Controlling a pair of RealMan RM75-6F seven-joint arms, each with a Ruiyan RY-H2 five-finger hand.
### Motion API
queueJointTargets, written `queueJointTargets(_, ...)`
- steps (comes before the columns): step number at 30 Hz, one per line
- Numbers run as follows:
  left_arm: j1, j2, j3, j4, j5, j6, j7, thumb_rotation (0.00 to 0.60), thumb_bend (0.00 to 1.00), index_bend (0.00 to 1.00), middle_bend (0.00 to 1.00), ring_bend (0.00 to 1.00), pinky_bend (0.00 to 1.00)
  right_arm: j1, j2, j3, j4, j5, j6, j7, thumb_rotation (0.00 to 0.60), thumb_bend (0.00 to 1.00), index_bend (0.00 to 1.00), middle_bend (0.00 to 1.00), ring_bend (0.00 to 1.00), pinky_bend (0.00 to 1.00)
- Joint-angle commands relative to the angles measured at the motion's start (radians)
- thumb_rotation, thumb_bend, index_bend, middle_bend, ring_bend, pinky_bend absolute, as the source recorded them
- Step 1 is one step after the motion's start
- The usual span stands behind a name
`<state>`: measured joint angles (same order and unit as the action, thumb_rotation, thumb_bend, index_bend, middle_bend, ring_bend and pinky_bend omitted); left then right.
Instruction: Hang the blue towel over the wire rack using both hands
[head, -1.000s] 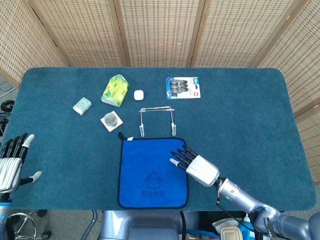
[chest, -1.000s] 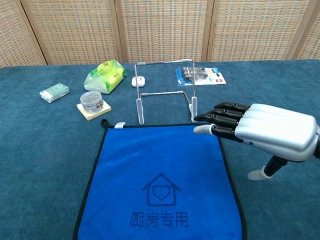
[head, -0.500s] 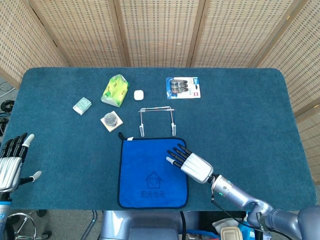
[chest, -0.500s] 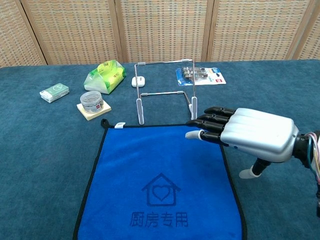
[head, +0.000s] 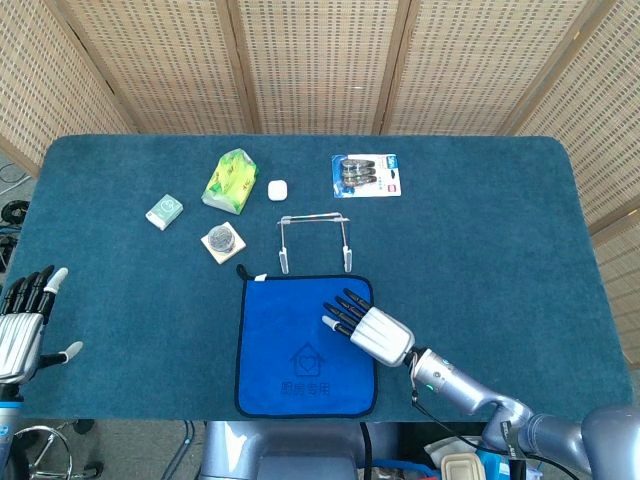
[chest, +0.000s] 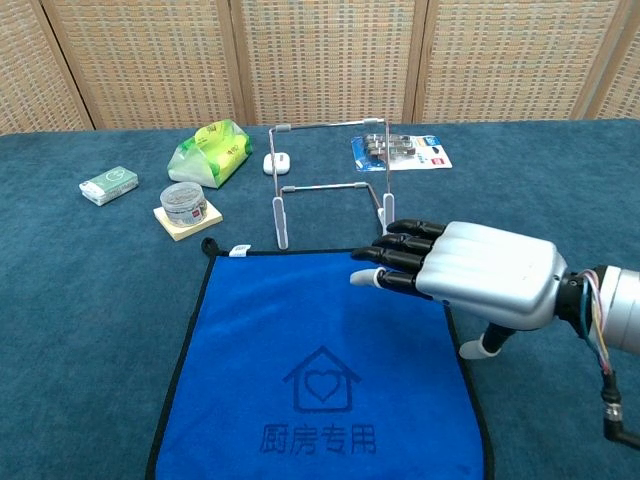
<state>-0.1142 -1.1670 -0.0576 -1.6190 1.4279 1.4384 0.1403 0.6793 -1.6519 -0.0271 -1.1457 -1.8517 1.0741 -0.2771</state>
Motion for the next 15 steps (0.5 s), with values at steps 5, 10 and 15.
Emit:
queueJointTargets(5,-0.001,0.001,0.001,-0.001,0.000,-0.001,0.000,0.600,0.09,0.00,0.00,0.00,0.03,0.008,-0.011,-0.001,0.004,0.011,-0.010,-0.009,0.600,0.00,0.02,0.00,0.00,0.00)
queueJointTargets(10,-0.001,0.002,0.000,-0.002,-0.003,-0.003,-0.002,0.600,0.09,0.00,0.00,0.00,0.03,0.018,-0.031,0.009,0.002,0.028,-0.020,-0.017,0.600,0.00,0.02,0.00,0.00,0.00)
queueJointTargets(15,-0.003,0.003,0.000,-0.002,-0.007,-0.009,-0.008,0.600,0.09,0.00,0.00,0.00,0.03,0.035,-0.059,0.027,-0.004,0.052,-0.042,-0.039,0.600,0.00,0.03,0.00,0.00,0.00)
